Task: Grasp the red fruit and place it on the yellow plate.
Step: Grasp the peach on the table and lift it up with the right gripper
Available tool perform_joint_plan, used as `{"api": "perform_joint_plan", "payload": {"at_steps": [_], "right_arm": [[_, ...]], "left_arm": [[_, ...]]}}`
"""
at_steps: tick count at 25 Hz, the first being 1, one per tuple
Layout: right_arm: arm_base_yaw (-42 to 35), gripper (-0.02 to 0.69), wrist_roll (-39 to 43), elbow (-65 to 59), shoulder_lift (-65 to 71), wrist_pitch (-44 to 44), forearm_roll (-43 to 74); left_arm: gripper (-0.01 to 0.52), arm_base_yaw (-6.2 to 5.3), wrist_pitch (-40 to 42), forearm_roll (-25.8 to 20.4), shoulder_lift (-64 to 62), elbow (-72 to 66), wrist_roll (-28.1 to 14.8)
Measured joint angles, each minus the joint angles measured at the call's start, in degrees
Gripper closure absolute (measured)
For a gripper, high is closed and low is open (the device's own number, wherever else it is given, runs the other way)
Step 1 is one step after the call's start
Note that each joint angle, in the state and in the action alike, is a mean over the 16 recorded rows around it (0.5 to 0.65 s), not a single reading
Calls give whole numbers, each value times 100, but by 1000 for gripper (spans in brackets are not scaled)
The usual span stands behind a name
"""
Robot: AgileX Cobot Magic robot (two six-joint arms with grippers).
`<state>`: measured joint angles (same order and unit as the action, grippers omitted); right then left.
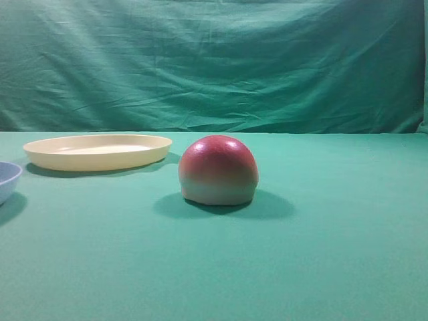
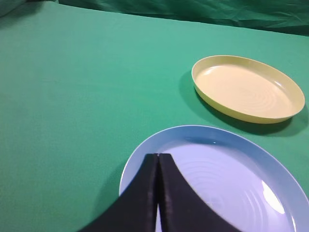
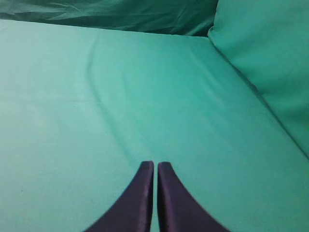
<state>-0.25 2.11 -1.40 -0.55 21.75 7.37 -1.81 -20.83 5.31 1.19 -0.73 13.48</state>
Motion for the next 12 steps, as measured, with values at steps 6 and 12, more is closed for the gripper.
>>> {"api": "perform_joint_plan", "payload": {"at_steps": [6, 12], "right_arm": [[0, 665, -1, 0, 0, 0, 0], [0, 665, -5, 0, 0, 0, 0]], "left_arm": [[514, 0, 0, 0, 0, 0, 0], [514, 0, 0, 0, 0, 0, 0]]}}
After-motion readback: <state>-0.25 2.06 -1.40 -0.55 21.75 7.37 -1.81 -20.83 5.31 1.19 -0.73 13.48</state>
